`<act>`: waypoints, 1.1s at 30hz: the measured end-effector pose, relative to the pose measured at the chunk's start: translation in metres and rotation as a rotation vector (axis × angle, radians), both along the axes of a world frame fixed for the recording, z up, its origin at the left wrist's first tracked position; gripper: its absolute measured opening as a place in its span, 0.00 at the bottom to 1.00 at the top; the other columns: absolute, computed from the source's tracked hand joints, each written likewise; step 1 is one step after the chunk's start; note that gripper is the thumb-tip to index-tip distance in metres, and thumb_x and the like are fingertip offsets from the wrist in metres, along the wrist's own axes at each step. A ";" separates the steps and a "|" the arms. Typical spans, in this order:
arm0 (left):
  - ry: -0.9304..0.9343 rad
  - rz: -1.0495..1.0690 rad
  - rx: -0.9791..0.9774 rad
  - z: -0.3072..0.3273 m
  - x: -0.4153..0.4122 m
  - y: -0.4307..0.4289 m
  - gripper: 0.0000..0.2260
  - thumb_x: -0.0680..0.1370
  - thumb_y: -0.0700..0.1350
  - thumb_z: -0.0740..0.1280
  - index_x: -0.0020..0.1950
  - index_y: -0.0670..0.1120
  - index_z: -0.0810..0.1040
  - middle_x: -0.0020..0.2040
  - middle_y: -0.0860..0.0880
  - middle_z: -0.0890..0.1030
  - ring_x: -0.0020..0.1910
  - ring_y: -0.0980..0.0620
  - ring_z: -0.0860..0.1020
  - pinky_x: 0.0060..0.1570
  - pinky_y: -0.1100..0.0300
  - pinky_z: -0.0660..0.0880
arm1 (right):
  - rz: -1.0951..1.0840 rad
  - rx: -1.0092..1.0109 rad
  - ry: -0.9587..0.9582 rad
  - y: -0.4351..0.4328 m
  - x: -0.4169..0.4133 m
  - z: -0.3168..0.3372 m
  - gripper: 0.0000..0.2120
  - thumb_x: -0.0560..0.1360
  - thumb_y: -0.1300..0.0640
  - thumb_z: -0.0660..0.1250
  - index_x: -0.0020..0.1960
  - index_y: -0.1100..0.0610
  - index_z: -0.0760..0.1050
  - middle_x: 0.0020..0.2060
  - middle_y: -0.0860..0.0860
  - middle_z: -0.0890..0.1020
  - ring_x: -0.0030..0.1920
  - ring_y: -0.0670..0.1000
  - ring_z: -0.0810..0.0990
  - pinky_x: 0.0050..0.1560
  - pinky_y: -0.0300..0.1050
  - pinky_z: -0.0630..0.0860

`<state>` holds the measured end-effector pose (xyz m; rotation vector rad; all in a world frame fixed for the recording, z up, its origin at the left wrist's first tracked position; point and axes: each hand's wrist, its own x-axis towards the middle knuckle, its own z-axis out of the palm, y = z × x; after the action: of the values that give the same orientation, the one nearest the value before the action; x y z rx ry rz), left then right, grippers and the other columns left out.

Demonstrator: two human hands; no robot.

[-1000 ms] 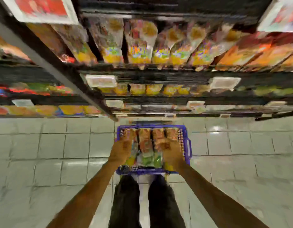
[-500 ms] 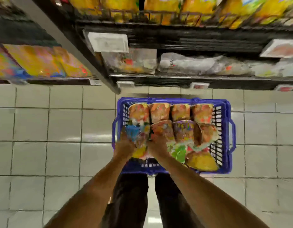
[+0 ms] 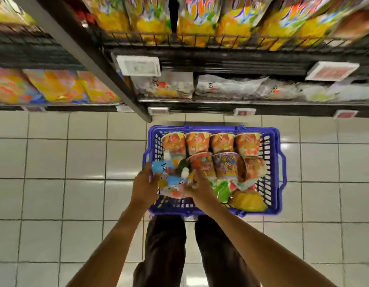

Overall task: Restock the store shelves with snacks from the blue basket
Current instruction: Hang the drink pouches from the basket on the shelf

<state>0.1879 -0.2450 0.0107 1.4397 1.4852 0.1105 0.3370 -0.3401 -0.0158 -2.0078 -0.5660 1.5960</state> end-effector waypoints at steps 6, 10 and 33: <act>-0.416 0.208 -0.100 0.135 0.038 0.027 0.09 0.82 0.34 0.57 0.62 0.36 0.69 0.36 0.58 0.83 0.35 0.63 0.80 0.34 0.69 0.77 | -0.355 0.103 0.078 0.005 0.061 0.118 0.10 0.82 0.62 0.61 0.60 0.67 0.72 0.37 0.46 0.78 0.33 0.38 0.75 0.37 0.37 0.74; -0.555 0.467 -0.155 0.240 0.081 0.049 0.12 0.83 0.39 0.59 0.66 0.42 0.71 0.45 0.52 0.85 0.41 0.55 0.82 0.47 0.55 0.78 | -0.599 0.114 0.193 0.030 0.100 0.229 0.26 0.79 0.48 0.65 0.75 0.50 0.64 0.65 0.48 0.76 0.58 0.48 0.78 0.55 0.48 0.78; -0.806 -0.048 0.504 0.732 0.105 0.104 0.11 0.73 0.53 0.71 0.53 0.51 0.81 0.44 0.55 0.87 0.41 0.57 0.85 0.38 0.65 0.79 | -0.391 1.053 -0.101 0.083 0.185 0.710 0.18 0.68 0.59 0.75 0.57 0.59 0.79 0.45 0.51 0.87 0.43 0.48 0.86 0.39 0.41 0.82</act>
<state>0.2929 -0.1408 0.7424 1.5437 0.7712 0.9725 0.5224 -0.2567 0.6942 -1.2656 -0.7725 0.6953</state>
